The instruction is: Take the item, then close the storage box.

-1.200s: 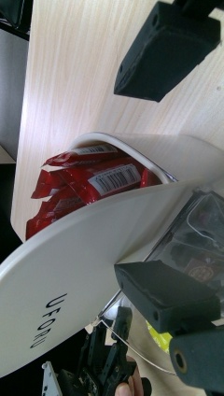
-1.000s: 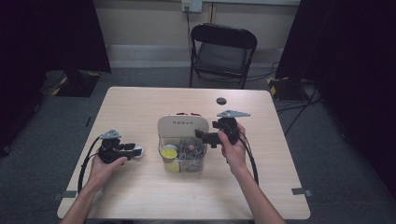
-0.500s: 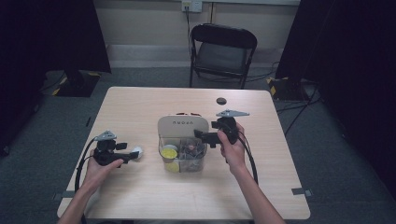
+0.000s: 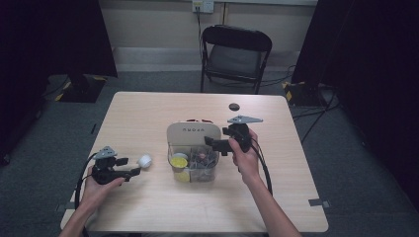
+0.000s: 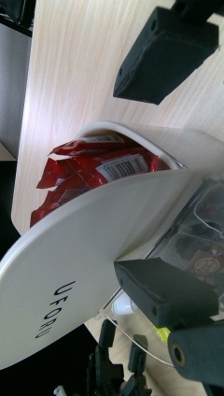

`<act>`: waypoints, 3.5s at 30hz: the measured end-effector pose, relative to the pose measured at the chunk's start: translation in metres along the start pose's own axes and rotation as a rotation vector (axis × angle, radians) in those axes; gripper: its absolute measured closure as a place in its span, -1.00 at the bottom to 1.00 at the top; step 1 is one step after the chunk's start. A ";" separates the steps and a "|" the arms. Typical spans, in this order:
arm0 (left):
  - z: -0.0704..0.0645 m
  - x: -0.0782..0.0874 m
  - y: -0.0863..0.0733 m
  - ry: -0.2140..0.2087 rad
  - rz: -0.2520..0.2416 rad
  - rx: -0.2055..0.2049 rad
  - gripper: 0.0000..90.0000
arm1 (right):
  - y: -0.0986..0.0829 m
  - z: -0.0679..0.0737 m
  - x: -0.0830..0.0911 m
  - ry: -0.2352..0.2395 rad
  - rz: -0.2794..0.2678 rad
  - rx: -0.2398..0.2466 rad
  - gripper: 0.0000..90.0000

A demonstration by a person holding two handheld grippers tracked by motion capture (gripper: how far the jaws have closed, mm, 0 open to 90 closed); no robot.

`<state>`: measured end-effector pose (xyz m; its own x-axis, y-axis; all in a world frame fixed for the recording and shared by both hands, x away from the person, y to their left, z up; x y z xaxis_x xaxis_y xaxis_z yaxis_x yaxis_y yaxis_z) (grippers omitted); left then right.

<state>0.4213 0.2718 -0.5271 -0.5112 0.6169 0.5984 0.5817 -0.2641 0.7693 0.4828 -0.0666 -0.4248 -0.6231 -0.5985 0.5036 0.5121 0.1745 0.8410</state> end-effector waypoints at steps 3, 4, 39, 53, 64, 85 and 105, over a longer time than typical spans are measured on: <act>0.001 -0.007 -0.008 0.035 0.054 -0.029 -0.50 | 0.001 0.001 0.000 0.002 -0.004 0.001 -0.70; 0.001 -0.009 -0.010 0.043 0.068 -0.034 -0.50 | 0.001 0.001 -0.001 0.007 -0.002 -0.001 -0.70; 0.002 -0.015 -0.015 0.136 0.062 -0.118 -0.55 | 0.011 0.025 0.014 0.073 -0.042 0.057 -0.20; 0.002 -0.015 -0.015 0.136 0.062 -0.119 -0.55 | 0.006 0.029 0.022 0.112 -0.041 0.076 -0.13; 0.003 -0.017 -0.014 0.135 0.075 -0.124 -0.62 | -0.001 0.036 0.024 0.164 -0.021 0.088 -0.12; 0.003 -0.017 -0.014 0.138 0.073 -0.122 -0.62 | -0.014 0.055 0.025 0.144 -0.002 0.124 -0.46; 0.003 -0.017 -0.014 0.138 0.073 -0.122 -0.62 | -0.020 0.043 0.046 0.081 -0.032 0.101 -0.62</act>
<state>0.4233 0.2674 -0.5487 -0.5574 0.4879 0.6717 0.5434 -0.3974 0.7395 0.4187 -0.0642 -0.4101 -0.5862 -0.6659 0.4615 0.4281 0.2290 0.8742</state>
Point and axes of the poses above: each handheld gripper's, and its own axes: x roughly backward along the jaws, y roughly out of its top, z roughly to its left, the point moved 7 cm from there along -x, roughly forward along the jaws, and after that the axes turned 4 degrees about -y, right-handed, at the moved point
